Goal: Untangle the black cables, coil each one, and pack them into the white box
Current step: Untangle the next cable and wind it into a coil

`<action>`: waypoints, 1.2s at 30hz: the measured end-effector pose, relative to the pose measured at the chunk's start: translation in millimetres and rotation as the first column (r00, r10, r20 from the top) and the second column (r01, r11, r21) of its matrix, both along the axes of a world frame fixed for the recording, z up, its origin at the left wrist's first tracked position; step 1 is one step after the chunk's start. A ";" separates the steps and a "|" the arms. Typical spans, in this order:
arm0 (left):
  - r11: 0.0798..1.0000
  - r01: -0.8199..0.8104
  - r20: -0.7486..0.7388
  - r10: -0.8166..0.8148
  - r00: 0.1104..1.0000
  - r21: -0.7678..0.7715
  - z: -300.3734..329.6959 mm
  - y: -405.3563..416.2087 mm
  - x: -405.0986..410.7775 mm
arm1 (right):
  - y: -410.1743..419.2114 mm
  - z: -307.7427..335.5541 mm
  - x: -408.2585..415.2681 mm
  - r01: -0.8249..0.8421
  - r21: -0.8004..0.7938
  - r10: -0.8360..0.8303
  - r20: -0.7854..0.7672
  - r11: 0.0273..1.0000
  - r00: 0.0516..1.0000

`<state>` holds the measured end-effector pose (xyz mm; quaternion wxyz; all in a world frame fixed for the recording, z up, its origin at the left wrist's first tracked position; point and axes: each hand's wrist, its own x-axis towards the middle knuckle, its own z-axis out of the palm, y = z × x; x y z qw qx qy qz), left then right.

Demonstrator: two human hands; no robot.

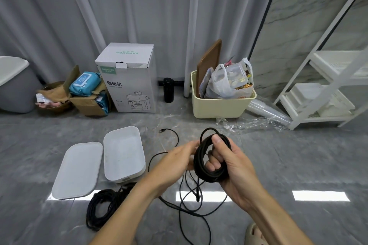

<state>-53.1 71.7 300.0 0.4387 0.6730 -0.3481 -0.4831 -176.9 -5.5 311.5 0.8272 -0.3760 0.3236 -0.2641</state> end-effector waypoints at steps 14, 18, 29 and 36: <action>0.987 -0.133 -0.143 0.145 0.979 0.084 0.8 -2.0 -4.9 | -4.2 -12.6 -1.6 -0.053 -0.215 0.002 -0.232 0.975 0.973; 0.988 -0.140 -0.276 0.154 0.949 0.069 0.9 -4.3 -4.3 | -2.9 -11.8 -0.9 -0.075 -0.235 0.014 -0.253 0.969 0.967; 0.996 -0.089 -0.470 0.073 0.880 -0.012 5.1 -4.2 -6.4 | 0.6 -15.9 0.3 -0.064 -0.277 -0.009 -0.253 0.959 0.967; 0.996 -0.084 -0.200 0.081 0.977 -0.006 11.2 -2.1 -11.7 | -2.5 -15.1 0.1 0.002 -0.231 -0.056 -0.228 0.973 0.972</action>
